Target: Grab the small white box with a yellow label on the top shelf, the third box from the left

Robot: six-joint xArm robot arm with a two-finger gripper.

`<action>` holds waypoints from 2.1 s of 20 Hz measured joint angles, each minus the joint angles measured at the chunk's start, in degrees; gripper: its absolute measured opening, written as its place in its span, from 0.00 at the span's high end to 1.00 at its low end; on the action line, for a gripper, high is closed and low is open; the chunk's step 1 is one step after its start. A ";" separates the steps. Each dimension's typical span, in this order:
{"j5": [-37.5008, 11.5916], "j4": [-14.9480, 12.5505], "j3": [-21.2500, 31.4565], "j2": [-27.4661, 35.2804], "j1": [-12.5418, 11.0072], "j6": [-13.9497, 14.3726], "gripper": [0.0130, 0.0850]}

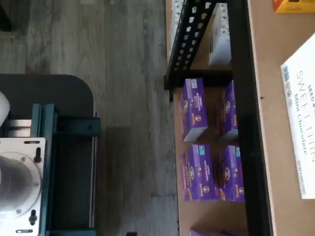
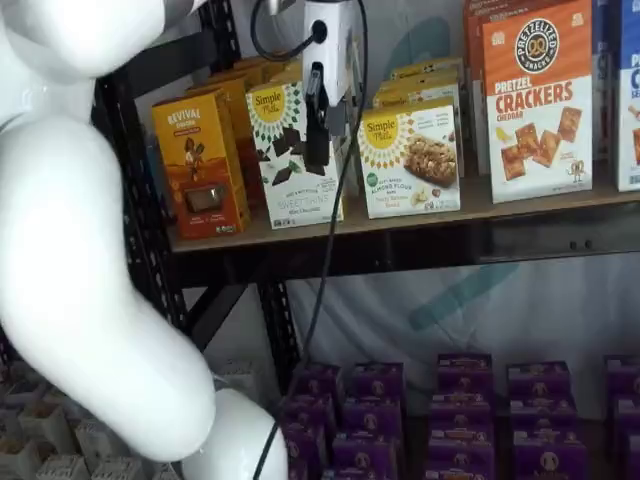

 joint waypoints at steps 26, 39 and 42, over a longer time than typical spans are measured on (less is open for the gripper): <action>-6.55 8.87 -1.77 2.20 -4.85 -1.74 0.00; -16.37 9.97 0.89 2.43 -2.23 -1.06 0.00; -17.44 8.37 -0.26 4.58 -0.65 -0.49 0.00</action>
